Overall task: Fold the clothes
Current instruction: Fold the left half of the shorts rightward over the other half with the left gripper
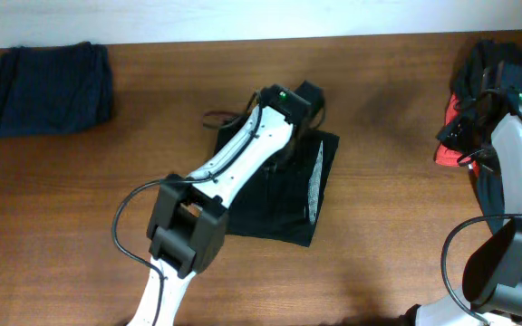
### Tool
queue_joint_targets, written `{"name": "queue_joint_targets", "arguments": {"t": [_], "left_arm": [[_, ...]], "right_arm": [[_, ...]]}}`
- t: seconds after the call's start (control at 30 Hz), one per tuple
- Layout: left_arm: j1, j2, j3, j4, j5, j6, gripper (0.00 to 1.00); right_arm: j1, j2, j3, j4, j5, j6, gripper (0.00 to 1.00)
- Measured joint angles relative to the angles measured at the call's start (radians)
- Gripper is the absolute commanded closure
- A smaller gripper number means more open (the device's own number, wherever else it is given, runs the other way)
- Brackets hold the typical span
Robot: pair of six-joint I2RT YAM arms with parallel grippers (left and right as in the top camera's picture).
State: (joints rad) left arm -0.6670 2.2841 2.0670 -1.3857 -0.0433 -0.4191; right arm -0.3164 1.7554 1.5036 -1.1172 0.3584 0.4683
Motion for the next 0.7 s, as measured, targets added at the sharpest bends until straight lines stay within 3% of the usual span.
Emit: {"name": "queue_joint_targets", "arguments": {"t": [0.17,0.3,0.5,0.7], "left_arm": [[-0.084,0.000,-0.238,0.180,0.148,-0.001,0.99],[-0.156,-0.035,-0.336,0.303,0.163,-0.050,1.00],[-0.206,-0.015,-0.154,0.143,0.202,-0.080,0.98],[-0.228,-0.015,-0.219,0.157,0.203,-0.080,0.96]], "right_arm": [[0.000,0.000,0.000,-0.001,0.000,0.000,0.01],[0.000,0.000,0.000,-0.001,0.000,0.000,0.01],[0.000,0.000,0.000,-0.001,0.000,0.000,0.01],[0.000,0.000,0.000,-0.001,0.000,0.000,0.01]]}}
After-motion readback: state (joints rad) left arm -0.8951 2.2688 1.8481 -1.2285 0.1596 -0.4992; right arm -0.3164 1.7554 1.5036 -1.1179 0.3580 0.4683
